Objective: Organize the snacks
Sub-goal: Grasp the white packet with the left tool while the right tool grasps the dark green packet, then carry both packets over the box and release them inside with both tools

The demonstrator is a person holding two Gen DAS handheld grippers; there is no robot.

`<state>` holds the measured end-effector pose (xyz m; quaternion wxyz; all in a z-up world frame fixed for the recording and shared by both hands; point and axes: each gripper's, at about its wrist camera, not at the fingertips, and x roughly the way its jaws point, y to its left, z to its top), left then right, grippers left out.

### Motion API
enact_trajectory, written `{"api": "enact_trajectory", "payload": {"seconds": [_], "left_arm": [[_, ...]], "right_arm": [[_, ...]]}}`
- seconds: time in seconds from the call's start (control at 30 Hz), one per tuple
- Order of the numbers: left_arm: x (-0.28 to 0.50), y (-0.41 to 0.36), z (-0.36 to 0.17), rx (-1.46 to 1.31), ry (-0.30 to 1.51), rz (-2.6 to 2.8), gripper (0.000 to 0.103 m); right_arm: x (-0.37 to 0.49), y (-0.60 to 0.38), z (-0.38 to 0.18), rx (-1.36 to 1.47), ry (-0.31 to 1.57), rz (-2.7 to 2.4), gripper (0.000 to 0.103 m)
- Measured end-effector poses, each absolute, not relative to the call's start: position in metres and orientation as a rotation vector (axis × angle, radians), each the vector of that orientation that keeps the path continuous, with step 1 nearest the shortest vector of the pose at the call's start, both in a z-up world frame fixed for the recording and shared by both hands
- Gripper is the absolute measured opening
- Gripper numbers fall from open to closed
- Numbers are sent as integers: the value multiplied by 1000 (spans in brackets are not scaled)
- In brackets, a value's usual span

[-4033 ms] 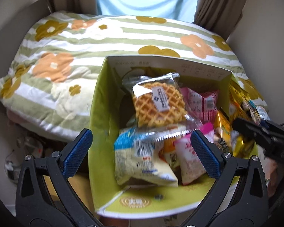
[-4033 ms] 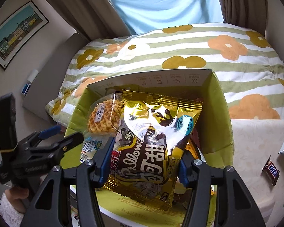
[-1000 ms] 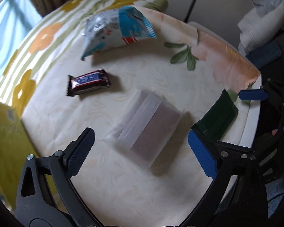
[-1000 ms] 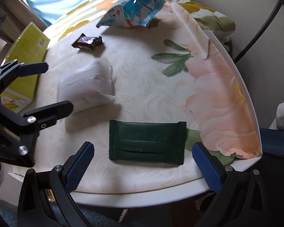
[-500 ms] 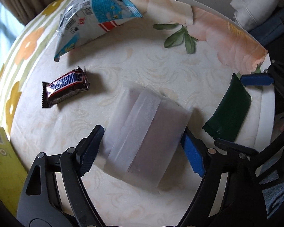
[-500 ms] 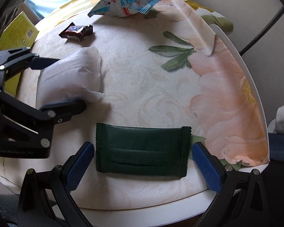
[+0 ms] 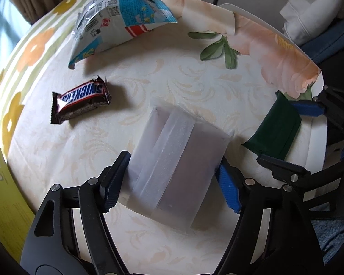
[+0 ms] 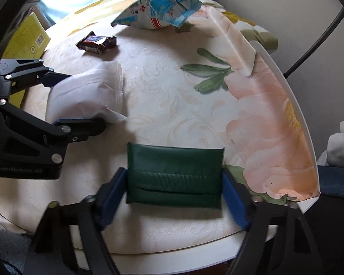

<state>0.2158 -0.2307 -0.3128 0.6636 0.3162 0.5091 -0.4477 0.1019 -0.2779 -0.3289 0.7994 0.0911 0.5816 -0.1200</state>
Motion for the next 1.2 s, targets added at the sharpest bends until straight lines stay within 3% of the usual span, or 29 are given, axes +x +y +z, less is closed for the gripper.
{"api": "enact_trajectory", "payload": {"seconds": [0.17,0.47,0.87,1.2], "left_arm": [[215,-224,-310,662,1174,-998,69],[220,-204,-271,524,1148,-915,69],[227,-150,-169,235,1011,-656,69],[235,-46,-110,28,912,-366,69]], "right_arm": [[101,-277,-325,196,1237,-250,62],[108,-290,-303,209,1182,-217,62],[131,-305,-214,107,1013,-93,62],[175,-262,-146,44,884,164,62]]}}
